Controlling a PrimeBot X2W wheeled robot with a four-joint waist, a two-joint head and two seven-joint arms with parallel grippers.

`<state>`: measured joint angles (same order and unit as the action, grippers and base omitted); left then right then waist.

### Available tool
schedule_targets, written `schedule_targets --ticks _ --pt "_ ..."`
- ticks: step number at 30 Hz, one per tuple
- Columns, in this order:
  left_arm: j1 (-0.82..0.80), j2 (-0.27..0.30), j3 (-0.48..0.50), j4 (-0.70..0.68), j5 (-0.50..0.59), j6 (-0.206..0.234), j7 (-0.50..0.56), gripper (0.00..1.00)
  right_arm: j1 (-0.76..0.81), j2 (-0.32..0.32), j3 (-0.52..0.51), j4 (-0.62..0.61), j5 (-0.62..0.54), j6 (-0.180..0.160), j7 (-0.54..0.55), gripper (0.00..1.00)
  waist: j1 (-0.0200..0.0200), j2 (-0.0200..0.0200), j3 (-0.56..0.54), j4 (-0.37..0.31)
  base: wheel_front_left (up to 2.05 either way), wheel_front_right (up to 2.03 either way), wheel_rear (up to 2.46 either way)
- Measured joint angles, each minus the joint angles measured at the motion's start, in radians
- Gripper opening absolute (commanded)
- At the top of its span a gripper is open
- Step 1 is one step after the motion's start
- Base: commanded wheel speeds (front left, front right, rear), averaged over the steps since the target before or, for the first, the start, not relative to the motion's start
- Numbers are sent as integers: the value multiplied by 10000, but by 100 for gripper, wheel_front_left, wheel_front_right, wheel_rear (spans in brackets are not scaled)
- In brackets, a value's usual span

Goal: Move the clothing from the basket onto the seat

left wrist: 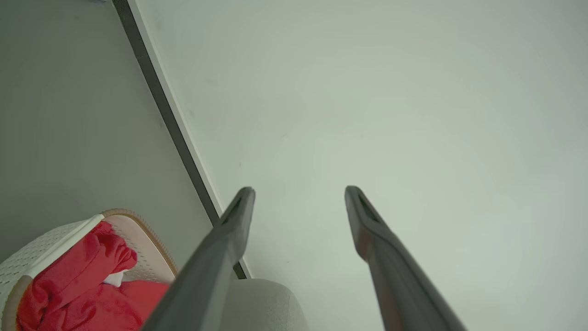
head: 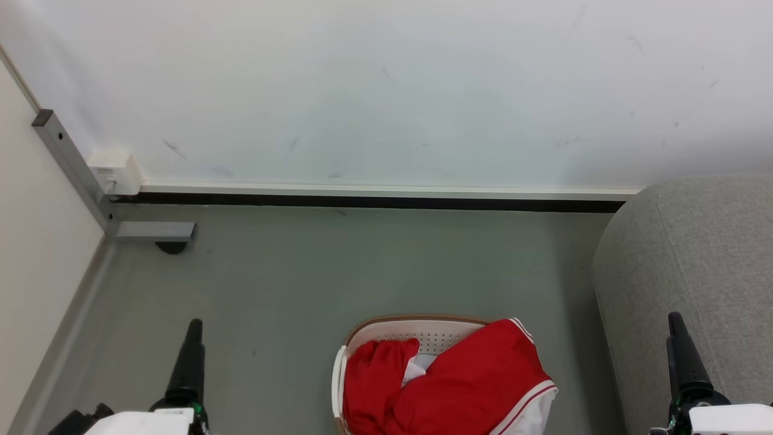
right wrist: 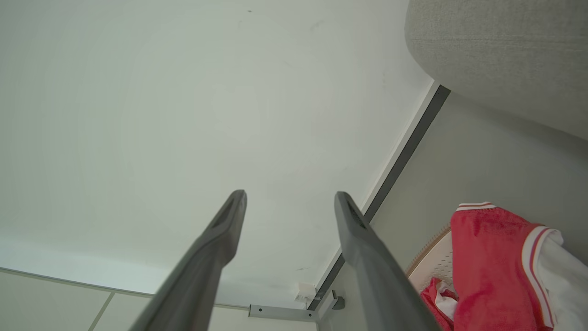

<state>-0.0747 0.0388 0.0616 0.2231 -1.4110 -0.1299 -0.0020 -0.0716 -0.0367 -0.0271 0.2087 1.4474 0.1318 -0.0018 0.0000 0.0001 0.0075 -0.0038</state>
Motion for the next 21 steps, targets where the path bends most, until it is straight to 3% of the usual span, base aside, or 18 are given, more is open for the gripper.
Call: schedule_targets --ticks 12,21 --pt "-63 6 -6 -431 2566 0 -424 100 -40 -23 389 -341 -1812 0 -435 100 0 0 18 -22 0 0 0" --pt "-70 13 -23 -696 4694 4 -738 100 -46 -267 700 -430 -4077 0 -729 100 0 0 29 -56 0 0 0"
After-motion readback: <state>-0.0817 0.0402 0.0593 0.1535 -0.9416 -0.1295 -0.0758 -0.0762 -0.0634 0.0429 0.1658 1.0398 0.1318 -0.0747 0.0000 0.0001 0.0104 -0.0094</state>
